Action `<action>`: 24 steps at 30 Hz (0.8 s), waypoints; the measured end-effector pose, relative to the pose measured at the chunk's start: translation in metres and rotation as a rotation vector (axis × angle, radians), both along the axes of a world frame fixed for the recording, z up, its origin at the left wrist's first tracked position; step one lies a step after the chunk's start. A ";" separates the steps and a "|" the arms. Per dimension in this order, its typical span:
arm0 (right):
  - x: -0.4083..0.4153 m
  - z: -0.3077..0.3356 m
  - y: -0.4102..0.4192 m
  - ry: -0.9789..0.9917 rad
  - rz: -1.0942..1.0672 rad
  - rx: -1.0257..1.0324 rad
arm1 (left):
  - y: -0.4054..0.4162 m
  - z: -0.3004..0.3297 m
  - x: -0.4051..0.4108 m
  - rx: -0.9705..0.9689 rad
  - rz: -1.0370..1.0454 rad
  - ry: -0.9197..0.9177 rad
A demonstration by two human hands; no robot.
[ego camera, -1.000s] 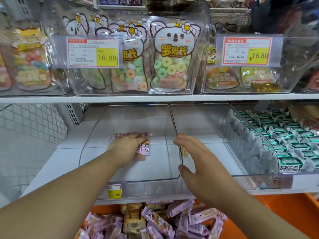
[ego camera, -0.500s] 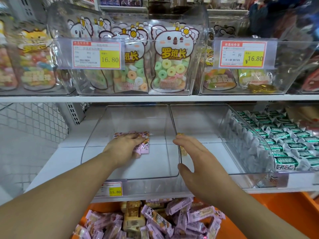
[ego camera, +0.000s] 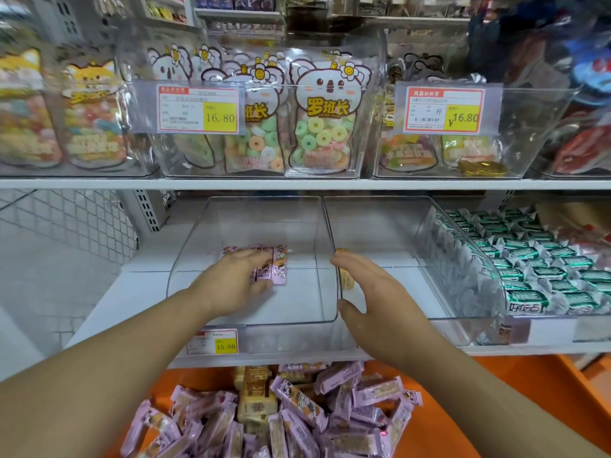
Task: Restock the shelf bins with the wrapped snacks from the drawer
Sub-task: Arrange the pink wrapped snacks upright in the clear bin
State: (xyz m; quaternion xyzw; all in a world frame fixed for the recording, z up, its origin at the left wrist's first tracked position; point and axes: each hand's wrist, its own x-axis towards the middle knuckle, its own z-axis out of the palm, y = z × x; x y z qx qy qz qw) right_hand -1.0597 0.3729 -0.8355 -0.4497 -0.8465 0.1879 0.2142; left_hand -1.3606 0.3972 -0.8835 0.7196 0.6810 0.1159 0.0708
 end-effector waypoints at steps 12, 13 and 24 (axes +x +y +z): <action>0.040 0.015 -0.085 -0.079 0.004 -0.159 | -0.167 0.021 0.095 0.112 -0.022 -0.196; 0.044 0.009 -0.094 -0.096 0.012 -0.188 | -0.179 0.015 0.101 0.099 -0.020 -0.200; 0.070 -0.103 -0.112 -0.390 0.037 -0.414 | -0.231 -0.089 0.134 -0.272 -0.040 -0.163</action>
